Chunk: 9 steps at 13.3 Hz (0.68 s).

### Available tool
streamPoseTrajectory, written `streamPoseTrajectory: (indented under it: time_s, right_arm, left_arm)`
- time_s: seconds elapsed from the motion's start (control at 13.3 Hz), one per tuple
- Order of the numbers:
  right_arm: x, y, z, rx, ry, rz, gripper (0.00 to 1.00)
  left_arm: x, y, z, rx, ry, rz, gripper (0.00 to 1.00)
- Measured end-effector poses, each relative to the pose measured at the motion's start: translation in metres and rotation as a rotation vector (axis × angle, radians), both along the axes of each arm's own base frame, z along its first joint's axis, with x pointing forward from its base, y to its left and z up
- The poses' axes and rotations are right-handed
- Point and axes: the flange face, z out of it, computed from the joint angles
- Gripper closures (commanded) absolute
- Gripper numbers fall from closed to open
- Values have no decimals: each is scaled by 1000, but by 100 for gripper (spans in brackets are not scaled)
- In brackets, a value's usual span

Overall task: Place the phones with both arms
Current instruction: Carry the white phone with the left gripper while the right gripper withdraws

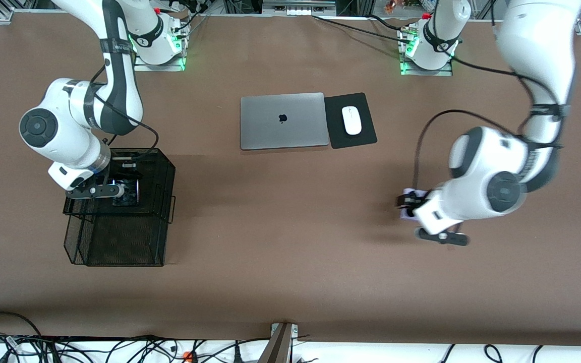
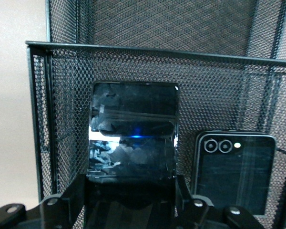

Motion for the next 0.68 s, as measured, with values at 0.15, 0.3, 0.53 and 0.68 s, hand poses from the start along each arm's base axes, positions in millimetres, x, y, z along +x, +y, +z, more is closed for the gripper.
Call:
streamPoseTrajectory:
  time_s: [0.15,0.3,0.53,0.68]
  right_arm:
    - [0,3,-5,3,0,-6,30]
    - [1,6,-5,8,-6,-4,0]
    - [3,10,-3,12,-13,-1,0]
    - [7,12,4,16,-28,2,0]
  left_arm:
    - [-2,-39,-17,-16,-42,28,72]
    - [-4,-73,-35,-42,-92,56,72]
    - [-15,-121,-67,-75,-126,141,72]
    - [-29,-154,-82,-89,-130,156,72]
